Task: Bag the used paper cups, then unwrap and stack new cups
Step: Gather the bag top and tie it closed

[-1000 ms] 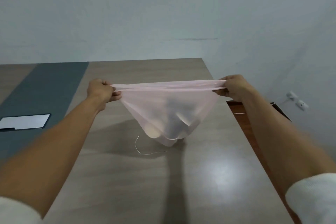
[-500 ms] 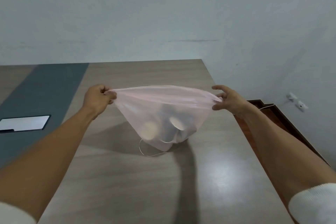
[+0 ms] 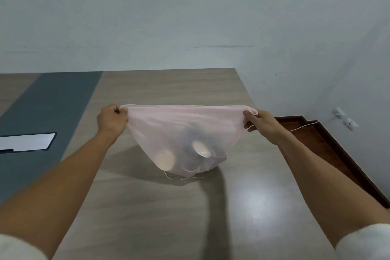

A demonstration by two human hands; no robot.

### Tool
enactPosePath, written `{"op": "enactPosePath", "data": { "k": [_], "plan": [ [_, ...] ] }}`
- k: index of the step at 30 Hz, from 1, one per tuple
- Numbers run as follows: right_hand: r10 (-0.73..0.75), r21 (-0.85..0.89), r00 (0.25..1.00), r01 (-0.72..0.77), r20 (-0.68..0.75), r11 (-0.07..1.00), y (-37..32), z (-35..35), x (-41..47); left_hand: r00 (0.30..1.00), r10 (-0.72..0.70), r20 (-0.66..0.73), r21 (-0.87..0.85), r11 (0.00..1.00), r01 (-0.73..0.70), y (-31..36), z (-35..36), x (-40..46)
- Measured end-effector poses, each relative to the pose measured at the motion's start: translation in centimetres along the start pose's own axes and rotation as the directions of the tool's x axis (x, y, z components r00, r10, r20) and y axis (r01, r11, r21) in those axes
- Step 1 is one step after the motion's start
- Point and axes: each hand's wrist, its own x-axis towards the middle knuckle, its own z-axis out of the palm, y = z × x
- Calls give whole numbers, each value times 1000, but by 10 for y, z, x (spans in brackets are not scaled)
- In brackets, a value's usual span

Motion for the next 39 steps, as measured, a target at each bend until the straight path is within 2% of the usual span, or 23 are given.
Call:
{"op": "enactPosePath", "data": {
  "k": [3, 4, 6, 8, 11, 13, 14, 15, 16, 17, 18, 19, 20, 22, 24, 27, 28, 29, 30, 32, 33, 35, 39],
  "plan": [
    [40, 119, 999, -38, -16, 992, -8, 9, -2, 944, 280, -176, 241, 942, -235, 18, 23, -35],
    [46, 132, 999, -42, -26, 990, -10, 11, -1, 887, 444, -130, 247, 881, -404, 26, 33, -48],
    [72, 129, 996, -65, -49, 990, -13, 14, -2, 712, 681, 169, 215, 680, -701, 42, 60, -69],
    [83, 127, 995, -75, -55, 989, -15, 16, -4, 606, 674, 423, 239, 562, -792, 52, 90, -79],
    [156, 138, 984, -144, -83, 980, -15, 14, -3, 678, 535, 504, 311, 620, -721, 62, 116, -78],
    [215, -36, 952, -227, -218, 973, -12, 19, -2, 701, 495, 513, 274, 679, -681, 63, 123, -74],
    [171, -206, 916, -258, -364, 944, -9, 25, -2, 703, 467, 537, 235, 718, -656, 64, 123, -72],
    [9, -380, 867, -227, -498, 897, -7, 34, -3, 703, 428, 568, 196, 760, -620, 64, 124, -70],
    [-231, -527, 834, -83, -501, 846, -6, 47, -7, 706, 388, 592, 169, 797, -579, 65, 125, -69],
    [-450, -630, 820, 146, -354, 763, -8, 63, -13, 714, 365, 598, 154, 822, -549, 66, 128, -68],
    [-559, -675, 817, 333, -142, 658, -10, 81, -17, 725, 347, 594, 139, 844, -518, 68, 129, -66],
    [-568, -697, 820, 444, 64, 563, -9, 100, -19, 743, 325, 585, 123, 870, -477, 68, 132, -64],
    [-529, -722, 825, 489, 200, 489, -8, 118, -20, 754, 296, 587, 101, 897, -431, 68, 132, -62],
    [-486, -790, 845, 450, 224, 417, -5, 141, -17, 744, 291, 601, 74, 907, -414, 67, 128, -63],
    [-397, -779, 907, 349, 141, 521, -7, 147, -9, 671, 377, 639, 122, 811, -572, 62, 120, -64],
    [-211, -601, 966, 257, 147, 757, -18, 142, 2, 509, 543, 668, 308, 420, -853, 44, 116, -71],
    [-157, -563, 973, 226, 169, 795, -22, 138, 4, 491, 565, 663, 332, 366, -870, 40, 117, -73],
    [-152, -559, 968, 240, 200, 794, -24, 137, 5, 501, 566, 655, 341, 370, -864, 35, 119, -75],
    [-187, -589, 952, 298, 243, 751, -27, 137, 3, 546, 548, 634, 321, 455, -830, 33, 120, -75],
    [-284, -697, 899, 438, 333, 567, -24, 142, -2, 647, 452, 615, 263, 656, -708, 33, 120, -73],
    [-304, -724, 877, 479, 371, 497, -22, 144, -3, 664, 435, 609, 274, 670, -690, 33, 120, -71],
    [-262, -721, 887, 462, 380, 517, -19, 146, -4, 624, 503, 598, 345, 542, -766, 30, 121, -69],
    [-40, -448, 941, 196, 335, 872, -21, 137, 3, 452, 663, 596, 366, 277, -888, 16, 128, -75]
  ]
}}
